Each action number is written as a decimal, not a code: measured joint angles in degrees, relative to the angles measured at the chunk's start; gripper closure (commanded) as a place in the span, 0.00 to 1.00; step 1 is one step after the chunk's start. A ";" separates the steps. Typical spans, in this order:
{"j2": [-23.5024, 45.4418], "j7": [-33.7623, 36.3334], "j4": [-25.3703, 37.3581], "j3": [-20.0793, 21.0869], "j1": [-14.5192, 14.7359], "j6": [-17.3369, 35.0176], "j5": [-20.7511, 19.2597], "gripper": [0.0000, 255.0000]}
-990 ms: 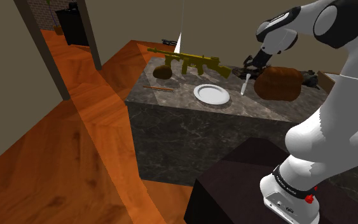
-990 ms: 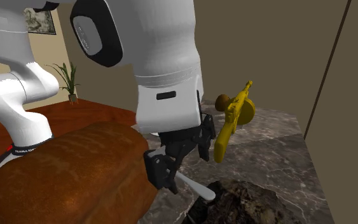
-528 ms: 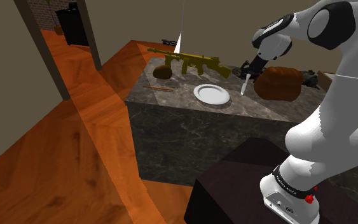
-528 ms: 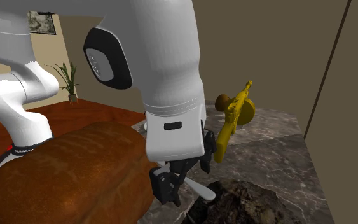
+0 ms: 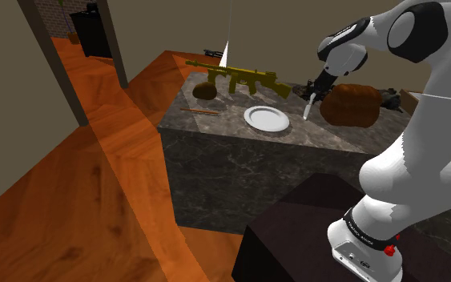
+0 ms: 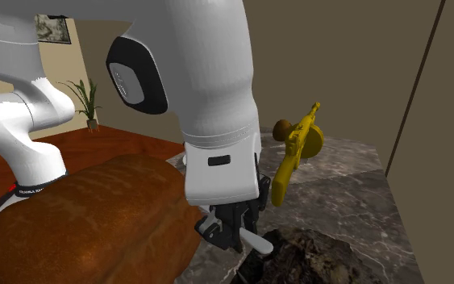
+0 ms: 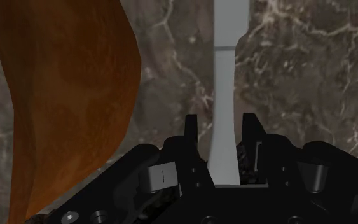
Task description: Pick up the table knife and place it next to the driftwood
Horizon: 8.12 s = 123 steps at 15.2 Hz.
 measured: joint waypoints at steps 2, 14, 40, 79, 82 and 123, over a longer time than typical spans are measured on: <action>-0.01 0.00 0.00 0.00 0.00 0.00 0.00 1.00; -1.50 1.18 1.79 -0.28 0.12 -3.12 -0.90 1.00; -7.10 6.10 14.06 -1.16 0.04 -20.41 -4.07 1.00; -12.40 -34.58 4.50 -20.01 -21.74 -26.31 -3.56 1.00; -12.00 -35.12 2.64 -19.92 -21.69 -24.16 -3.22 1.00; -8.54 -38.95 -2.09 -19.98 -22.60 -16.96 -0.91 0.00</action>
